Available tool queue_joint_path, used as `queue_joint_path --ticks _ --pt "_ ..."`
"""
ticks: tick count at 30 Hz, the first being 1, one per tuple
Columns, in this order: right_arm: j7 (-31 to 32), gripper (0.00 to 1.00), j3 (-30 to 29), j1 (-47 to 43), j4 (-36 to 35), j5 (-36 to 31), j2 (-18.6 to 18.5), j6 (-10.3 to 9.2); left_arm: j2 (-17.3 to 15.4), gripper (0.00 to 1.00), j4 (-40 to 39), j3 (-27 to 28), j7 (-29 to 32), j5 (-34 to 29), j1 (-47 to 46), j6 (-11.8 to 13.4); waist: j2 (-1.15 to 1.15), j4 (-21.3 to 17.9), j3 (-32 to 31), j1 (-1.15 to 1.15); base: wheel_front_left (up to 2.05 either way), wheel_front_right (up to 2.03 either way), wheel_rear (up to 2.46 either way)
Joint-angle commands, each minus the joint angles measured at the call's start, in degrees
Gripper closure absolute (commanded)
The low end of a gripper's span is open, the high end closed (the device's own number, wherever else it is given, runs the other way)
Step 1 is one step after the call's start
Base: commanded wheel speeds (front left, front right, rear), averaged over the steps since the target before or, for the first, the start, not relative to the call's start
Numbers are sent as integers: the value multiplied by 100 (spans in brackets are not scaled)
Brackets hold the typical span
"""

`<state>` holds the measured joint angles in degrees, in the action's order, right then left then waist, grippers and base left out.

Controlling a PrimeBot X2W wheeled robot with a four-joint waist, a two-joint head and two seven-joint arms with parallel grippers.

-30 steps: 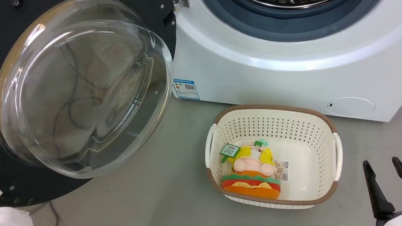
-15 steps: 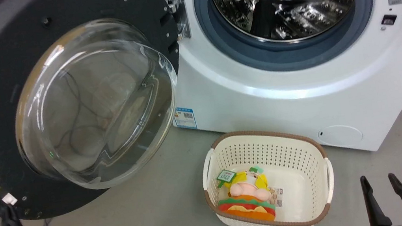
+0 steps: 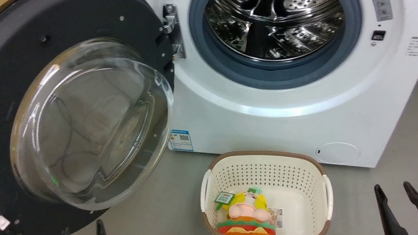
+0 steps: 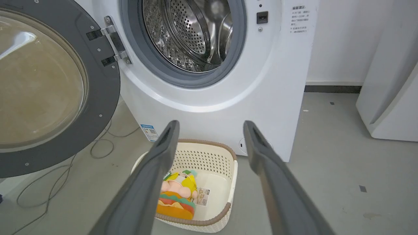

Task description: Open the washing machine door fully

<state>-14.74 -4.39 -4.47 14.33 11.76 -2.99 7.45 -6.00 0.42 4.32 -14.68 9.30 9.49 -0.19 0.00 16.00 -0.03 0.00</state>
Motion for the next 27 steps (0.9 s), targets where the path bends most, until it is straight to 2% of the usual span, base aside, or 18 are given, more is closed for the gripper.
queue_joint_path --ticks 1,10,17,27 --pt "-25 0 -7 -68 -52 4 12 3 29 0 3 -67 -31 -56 -8 -30 0 -95 -20 0 0 0 0" --pt "-25 0 -16 -96 -372 -199 12 3 105 0 370 -675 -31 -293 -420 -168 0 -758 -73 0 0 0 0" --pt "-18 0 104 -173 -638 -358 12 3 139 0 731 -930 -31 -395 -723 -184 0 -1217 -103 0 0 0 0" --pt "30 0 209 -289 -831 -339 12 3 169 0 1041 -905 -31 -336 -785 -81 0 -1381 -105 0 0 0 0"
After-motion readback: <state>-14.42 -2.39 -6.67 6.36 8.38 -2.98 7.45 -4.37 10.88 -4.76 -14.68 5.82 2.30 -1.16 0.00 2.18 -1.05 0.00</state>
